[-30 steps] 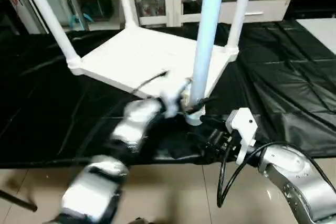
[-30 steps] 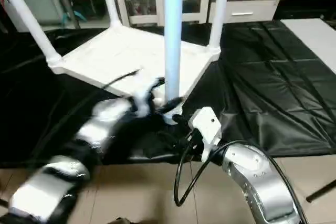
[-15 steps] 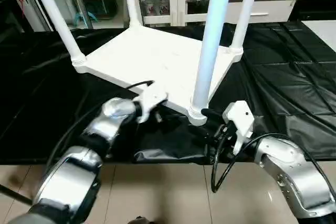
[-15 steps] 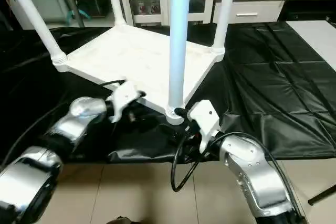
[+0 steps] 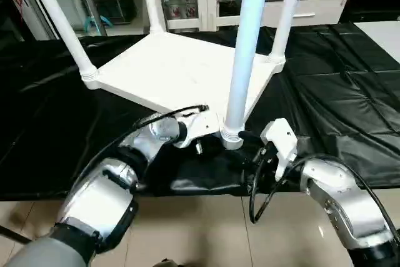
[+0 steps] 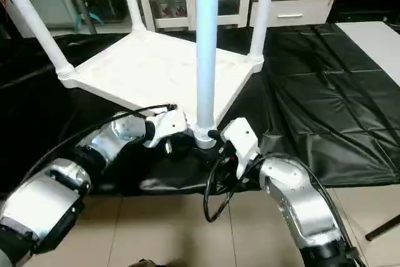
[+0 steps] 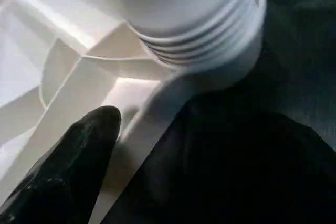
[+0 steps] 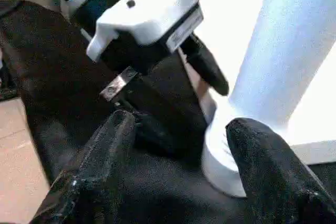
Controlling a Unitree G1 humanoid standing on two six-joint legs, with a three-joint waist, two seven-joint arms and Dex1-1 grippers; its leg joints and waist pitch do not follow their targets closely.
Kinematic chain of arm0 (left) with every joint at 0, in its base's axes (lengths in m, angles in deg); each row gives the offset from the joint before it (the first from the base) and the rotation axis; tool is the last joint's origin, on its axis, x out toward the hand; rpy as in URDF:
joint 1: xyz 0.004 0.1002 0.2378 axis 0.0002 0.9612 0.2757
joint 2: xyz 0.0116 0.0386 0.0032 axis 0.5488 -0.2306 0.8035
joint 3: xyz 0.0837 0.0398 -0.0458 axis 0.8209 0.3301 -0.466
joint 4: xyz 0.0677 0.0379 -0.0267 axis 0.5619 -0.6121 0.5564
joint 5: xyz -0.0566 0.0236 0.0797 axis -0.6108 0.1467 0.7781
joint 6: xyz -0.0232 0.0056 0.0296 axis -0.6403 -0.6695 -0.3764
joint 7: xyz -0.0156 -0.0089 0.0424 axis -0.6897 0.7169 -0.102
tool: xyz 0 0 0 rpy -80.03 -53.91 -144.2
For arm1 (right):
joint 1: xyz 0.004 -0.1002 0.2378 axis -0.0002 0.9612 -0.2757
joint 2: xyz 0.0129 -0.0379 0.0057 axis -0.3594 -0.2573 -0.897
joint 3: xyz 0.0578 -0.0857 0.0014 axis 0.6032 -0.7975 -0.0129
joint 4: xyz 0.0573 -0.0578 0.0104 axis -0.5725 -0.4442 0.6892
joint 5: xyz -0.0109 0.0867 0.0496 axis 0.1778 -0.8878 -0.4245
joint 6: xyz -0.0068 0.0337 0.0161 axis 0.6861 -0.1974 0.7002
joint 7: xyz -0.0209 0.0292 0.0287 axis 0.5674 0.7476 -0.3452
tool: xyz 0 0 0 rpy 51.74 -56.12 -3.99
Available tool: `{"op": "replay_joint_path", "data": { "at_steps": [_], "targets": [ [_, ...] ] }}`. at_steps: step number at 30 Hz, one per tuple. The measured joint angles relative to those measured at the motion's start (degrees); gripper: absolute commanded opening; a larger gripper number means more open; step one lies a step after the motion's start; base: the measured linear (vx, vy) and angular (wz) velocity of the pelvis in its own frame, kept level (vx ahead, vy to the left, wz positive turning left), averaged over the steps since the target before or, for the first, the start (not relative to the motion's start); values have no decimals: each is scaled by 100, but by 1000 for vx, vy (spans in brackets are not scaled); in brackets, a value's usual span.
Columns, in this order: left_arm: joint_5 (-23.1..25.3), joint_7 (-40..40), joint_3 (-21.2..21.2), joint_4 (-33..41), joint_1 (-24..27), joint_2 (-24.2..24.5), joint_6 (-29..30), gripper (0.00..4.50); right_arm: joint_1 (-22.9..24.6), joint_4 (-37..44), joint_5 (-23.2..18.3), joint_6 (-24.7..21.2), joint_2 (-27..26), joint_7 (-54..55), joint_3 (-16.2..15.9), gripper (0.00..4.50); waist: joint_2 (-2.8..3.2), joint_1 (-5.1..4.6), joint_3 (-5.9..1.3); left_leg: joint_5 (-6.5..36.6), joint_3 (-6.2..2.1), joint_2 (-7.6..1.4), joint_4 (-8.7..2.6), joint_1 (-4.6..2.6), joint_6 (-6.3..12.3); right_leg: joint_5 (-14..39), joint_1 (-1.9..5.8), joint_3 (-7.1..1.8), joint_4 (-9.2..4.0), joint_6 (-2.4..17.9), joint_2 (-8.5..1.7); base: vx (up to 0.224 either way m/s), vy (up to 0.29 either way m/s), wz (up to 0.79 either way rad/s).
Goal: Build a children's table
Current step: Rotate table base
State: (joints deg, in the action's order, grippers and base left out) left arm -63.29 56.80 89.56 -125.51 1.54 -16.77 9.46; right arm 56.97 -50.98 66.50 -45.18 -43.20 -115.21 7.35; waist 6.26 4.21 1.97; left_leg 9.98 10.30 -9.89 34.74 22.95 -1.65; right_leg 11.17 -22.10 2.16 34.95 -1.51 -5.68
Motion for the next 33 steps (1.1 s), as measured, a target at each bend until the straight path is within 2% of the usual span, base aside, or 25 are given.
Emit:
{"op": "replay_joint_path", "data": {
  "at_steps": [3,7,18,24,29,33],
  "targets": [
    [191,92,123,-149,-174,43,-7,448,-197,-360,67,121,-116,82,13,312,12,-81,-1,0,-2,0,-4,-1,0,0,2,4,0,1,0,0,0,0],
    [303,156,159,-283,-297,59,-12,448,-615,-1228,71,417,-437,269,107,312,46,-156,1,0,-3,0,-5,-2,0,-4,2,8,0,6,0,0,0,0],
    [327,291,57,-325,-319,68,-58,448,-1203,-2537,244,1124,-678,403,232,312,42,-179,3,0,-3,-1,-6,2,1,-3,2,12,-2,8,0,0,0,0],
    [231,290,-106,-313,-316,65,-152,448,-1779,-3604,292,1607,-892,616,298,312,26,-216,14,0,-2,0,-7,2,1,-19,-1,13,-4,34,-1,0,0,0],
    [176,404,-184,-378,-166,109,-163,448,-2025,-4104,297,1815,-828,901,626,312,15,-192,21,-1,1,1,-7,6,2,-20,-4,14,-5,36,-4,0,0,0],
    [157,397,-236,-370,-120,284,-189,448,-2484,-4821,330,2102,-813,945,746,312,12,-196,23,-1,3,0,-9,10,2,-19,-10,14,-7,38,-4,0,0,0]
  ]
}}
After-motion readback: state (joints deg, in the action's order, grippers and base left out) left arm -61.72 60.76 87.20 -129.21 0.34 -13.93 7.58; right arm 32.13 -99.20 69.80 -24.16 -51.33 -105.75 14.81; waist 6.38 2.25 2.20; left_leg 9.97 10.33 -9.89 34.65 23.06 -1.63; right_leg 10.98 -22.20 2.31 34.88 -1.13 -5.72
